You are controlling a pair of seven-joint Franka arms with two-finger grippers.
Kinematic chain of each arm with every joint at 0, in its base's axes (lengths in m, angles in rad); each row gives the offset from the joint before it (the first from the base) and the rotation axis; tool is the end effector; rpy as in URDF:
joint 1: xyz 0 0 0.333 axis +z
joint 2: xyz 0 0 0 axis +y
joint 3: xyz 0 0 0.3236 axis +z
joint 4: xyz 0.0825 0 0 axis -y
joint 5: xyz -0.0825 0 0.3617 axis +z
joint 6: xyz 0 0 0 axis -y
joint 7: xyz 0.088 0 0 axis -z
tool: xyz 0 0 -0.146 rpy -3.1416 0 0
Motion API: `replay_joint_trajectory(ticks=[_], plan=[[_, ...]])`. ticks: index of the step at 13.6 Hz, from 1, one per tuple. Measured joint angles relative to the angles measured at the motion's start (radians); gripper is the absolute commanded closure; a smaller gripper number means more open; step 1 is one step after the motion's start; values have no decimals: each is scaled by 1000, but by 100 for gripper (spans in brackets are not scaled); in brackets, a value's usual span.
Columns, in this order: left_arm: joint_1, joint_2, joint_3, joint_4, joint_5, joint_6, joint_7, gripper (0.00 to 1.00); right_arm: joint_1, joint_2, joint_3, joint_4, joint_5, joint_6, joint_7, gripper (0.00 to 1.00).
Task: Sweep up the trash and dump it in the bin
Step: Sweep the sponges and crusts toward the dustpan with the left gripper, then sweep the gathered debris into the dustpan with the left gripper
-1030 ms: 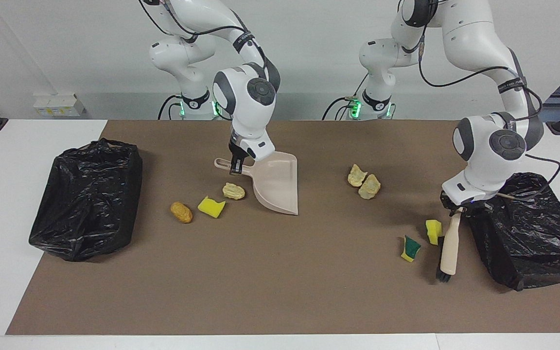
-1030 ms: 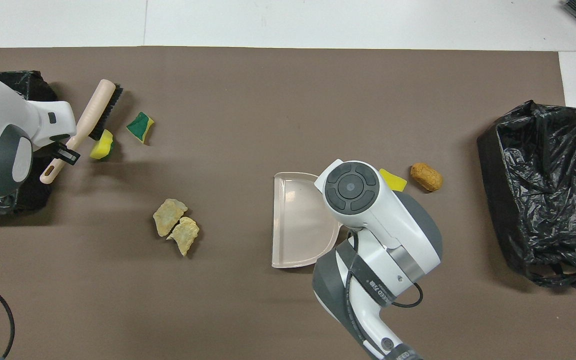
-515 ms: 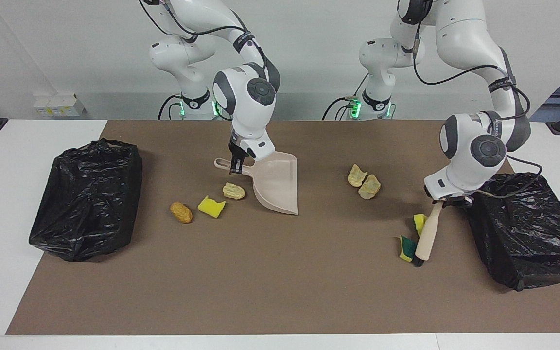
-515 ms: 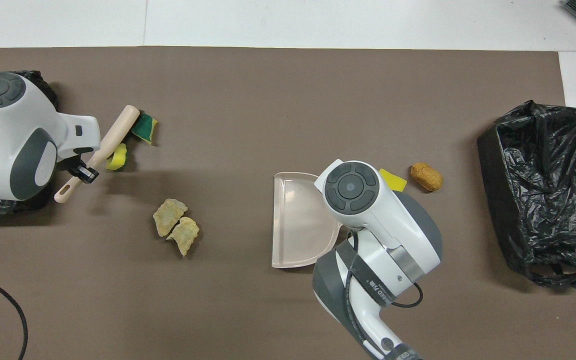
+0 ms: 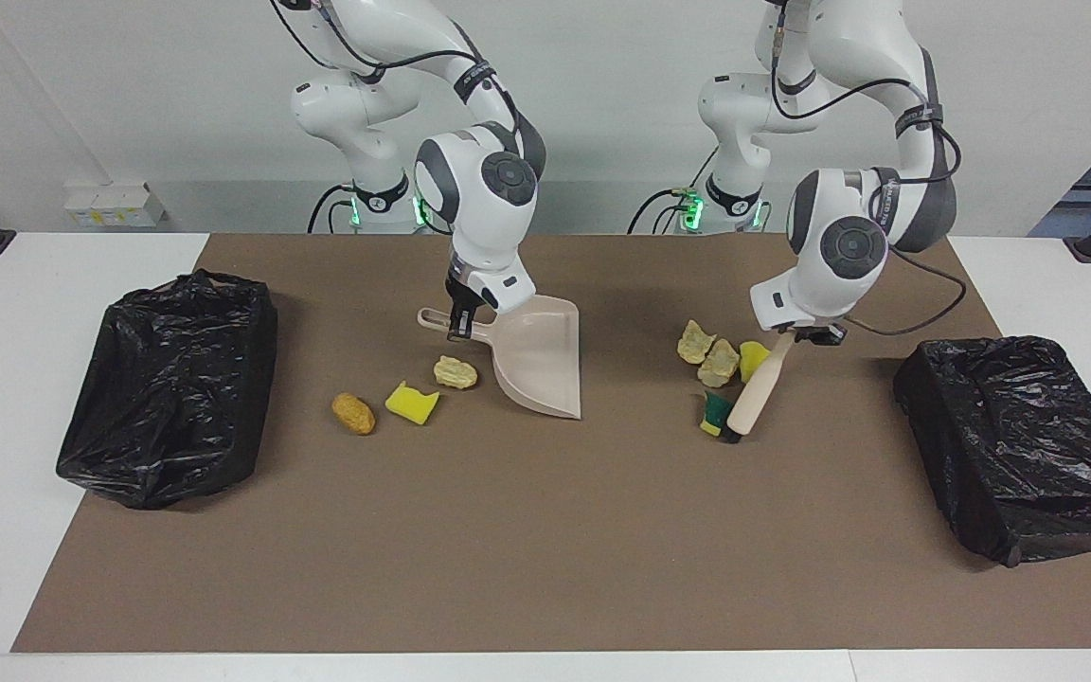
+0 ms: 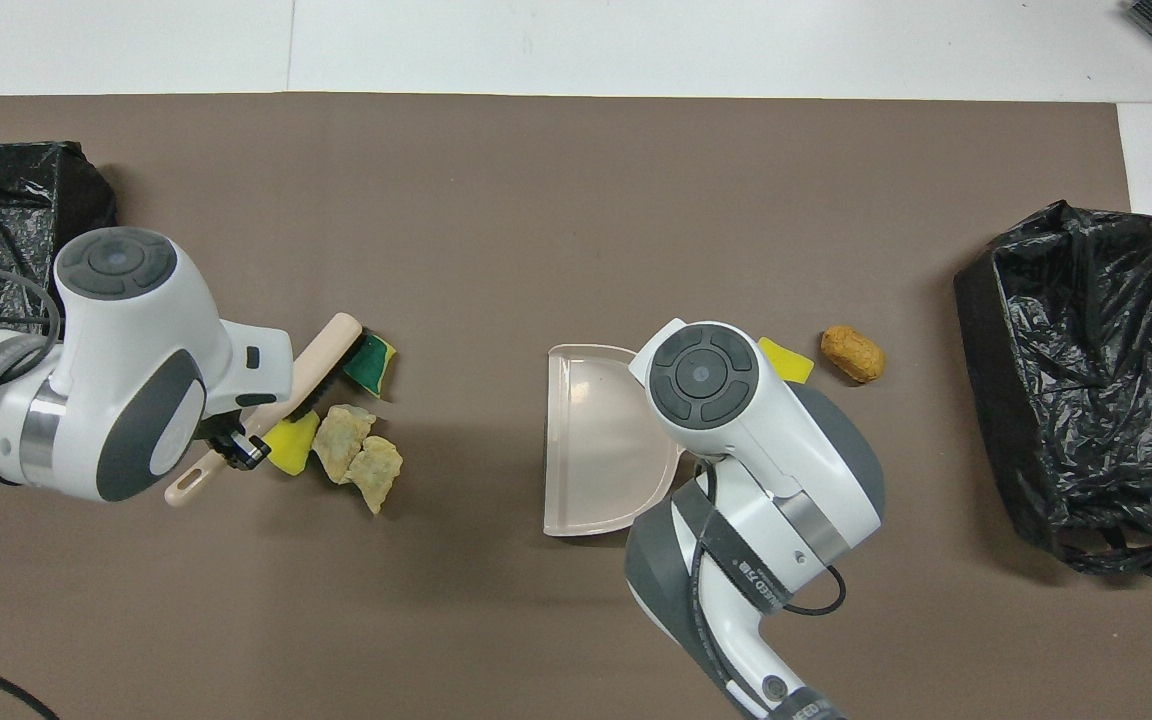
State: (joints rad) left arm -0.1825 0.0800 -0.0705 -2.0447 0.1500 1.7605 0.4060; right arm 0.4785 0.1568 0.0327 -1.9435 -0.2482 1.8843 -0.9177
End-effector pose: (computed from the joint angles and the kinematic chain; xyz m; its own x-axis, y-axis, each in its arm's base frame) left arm 0.4793 -0.1041 0.3623 0.6955 -0.6119 -0.3766 -0.6512 -0.7584 0.0296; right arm 0.4865 0.2410 0.3696 0.0297 0.9537 -0.2994 0.9976 -0.0469 -0.0505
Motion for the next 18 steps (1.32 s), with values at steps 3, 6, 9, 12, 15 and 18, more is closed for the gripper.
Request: replay_joint_trajectory(ticks=[3, 6, 9, 12, 15, 18], plan=[[-84, -57, -2, -55, -42, -12, -95, 100, 0, 0, 0, 0, 0, 0, 0, 100], [-158, -78, -3, -51, -60, -23, -241, 100, 0, 0, 0, 0, 0, 0, 0, 100], [-164, -141, 2, -44, -60, -114, -404, 100, 0, 0, 0, 0, 0, 0, 0, 100], [-164, -191, 9, -79, -61, -140, -657, 100, 0, 0, 0, -1, 0, 1, 0, 100], [-163, -238, 11, -194, -61, -103, -907, 100, 0, 0, 0, -3, 8, 1, 6, 100], [-168, -243, 4, -306, -86, 44, -1124, 100, 26, -22, 0, -48, -6, 55, 59, 100]])
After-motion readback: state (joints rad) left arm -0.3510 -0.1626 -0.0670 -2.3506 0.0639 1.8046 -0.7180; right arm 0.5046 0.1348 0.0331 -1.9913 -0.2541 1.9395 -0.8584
